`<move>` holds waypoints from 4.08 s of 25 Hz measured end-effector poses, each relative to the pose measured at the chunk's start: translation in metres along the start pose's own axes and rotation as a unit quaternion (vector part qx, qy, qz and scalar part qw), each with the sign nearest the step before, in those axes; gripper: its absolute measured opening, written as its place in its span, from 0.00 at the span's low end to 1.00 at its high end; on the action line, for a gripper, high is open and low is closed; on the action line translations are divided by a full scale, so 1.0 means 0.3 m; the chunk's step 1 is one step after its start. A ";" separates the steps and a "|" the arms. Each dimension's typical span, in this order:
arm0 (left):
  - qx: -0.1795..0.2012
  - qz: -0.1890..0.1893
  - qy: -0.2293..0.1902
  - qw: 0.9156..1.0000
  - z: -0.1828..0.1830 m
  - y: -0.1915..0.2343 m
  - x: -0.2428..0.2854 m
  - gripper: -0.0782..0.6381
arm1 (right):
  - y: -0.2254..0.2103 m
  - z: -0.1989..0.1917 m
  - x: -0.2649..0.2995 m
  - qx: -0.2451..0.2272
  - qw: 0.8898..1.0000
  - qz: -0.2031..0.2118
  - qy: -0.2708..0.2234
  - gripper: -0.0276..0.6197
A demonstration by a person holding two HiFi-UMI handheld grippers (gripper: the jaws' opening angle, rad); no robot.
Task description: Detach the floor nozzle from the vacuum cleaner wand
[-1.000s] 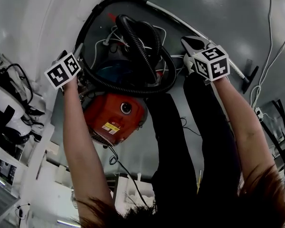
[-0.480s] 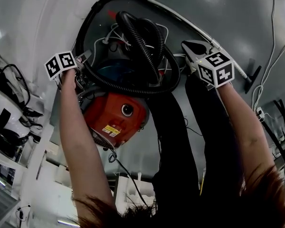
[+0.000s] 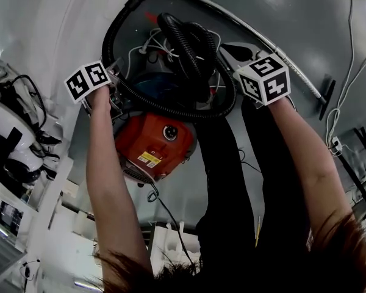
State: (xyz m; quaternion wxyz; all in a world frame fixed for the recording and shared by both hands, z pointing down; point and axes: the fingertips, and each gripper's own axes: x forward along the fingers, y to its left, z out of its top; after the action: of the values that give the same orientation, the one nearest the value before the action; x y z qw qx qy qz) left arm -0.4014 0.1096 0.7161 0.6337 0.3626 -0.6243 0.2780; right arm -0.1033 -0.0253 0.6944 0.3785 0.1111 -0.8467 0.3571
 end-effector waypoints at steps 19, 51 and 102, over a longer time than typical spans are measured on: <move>0.111 0.040 -0.193 0.974 0.090 -0.464 -0.481 0.40 | 0.250 0.304 -0.203 -0.014 0.997 0.021 -0.078 0.04; 0.247 -0.042 -0.353 0.902 -0.239 -0.708 -1.542 0.37 | 0.010 0.262 -0.251 -0.288 0.951 -0.076 0.082 0.48; 0.408 0.004 -0.444 0.798 0.055 -1.266 -1.483 0.43 | 0.049 0.169 -0.283 -0.140 0.955 -0.161 0.206 0.30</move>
State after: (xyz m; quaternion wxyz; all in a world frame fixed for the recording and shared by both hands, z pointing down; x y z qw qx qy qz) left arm -0.1347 -0.0803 0.2311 0.0799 0.6683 -0.6676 0.3183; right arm -0.0801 -0.0564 0.6024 0.6089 0.1156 -0.7628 0.1846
